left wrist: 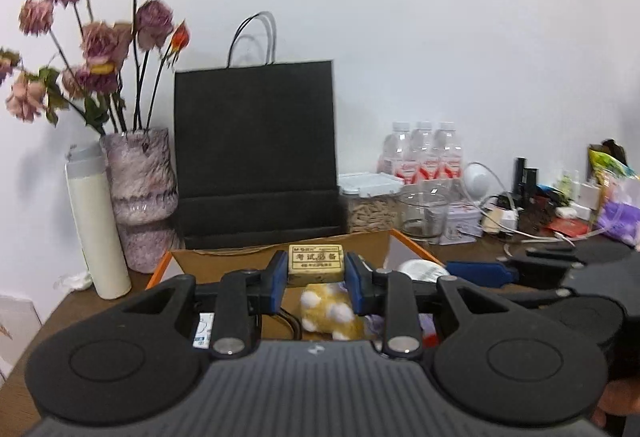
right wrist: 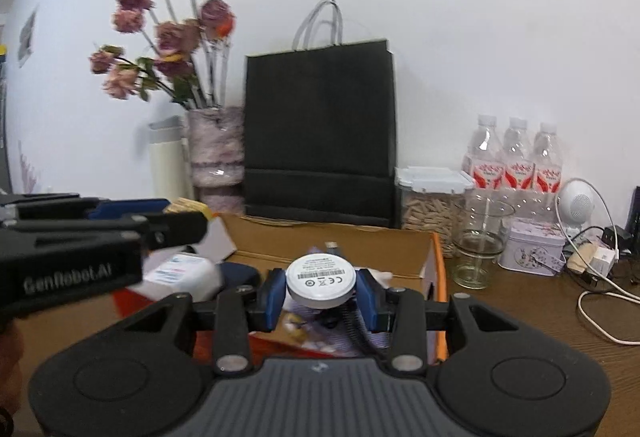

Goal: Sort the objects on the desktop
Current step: 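Carry the puck and beige block into the box and release both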

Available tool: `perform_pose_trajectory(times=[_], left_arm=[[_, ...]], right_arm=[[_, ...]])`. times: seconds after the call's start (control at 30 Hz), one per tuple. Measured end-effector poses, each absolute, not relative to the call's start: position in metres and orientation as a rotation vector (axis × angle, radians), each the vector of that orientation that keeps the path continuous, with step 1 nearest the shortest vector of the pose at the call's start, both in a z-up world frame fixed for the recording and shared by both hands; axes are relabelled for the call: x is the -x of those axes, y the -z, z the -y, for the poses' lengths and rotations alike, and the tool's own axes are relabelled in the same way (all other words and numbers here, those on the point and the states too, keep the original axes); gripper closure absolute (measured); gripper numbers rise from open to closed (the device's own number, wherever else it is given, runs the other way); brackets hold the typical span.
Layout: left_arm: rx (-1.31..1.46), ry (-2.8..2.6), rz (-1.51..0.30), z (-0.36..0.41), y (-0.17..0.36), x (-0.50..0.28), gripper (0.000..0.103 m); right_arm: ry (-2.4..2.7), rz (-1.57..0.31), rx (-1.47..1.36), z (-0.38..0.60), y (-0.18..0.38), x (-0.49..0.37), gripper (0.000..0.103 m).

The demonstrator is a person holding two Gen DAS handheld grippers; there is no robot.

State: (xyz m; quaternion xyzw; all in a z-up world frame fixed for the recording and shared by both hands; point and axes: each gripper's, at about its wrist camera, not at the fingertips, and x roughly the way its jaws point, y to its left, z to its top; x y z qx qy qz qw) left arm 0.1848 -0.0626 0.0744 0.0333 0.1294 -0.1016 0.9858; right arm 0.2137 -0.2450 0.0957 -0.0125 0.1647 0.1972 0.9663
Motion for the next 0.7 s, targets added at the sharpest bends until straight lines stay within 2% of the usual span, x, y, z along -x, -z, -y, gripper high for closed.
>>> perform_pose_trajectory(times=[0.3, 0.7], left_arm=[[-0.072, 0.155, -0.367, 0.057, -0.040, -0.228, 0.072], [-0.113, 0.160, -0.416, 0.062, -0.023, -0.230, 0.072]], right_arm=[[-0.372, -0.423, 0.000, 0.264, -0.065, -0.255, 0.066], [-0.375, -0.435, 0.034, 0.258, -0.058, -0.248, 0.066]])
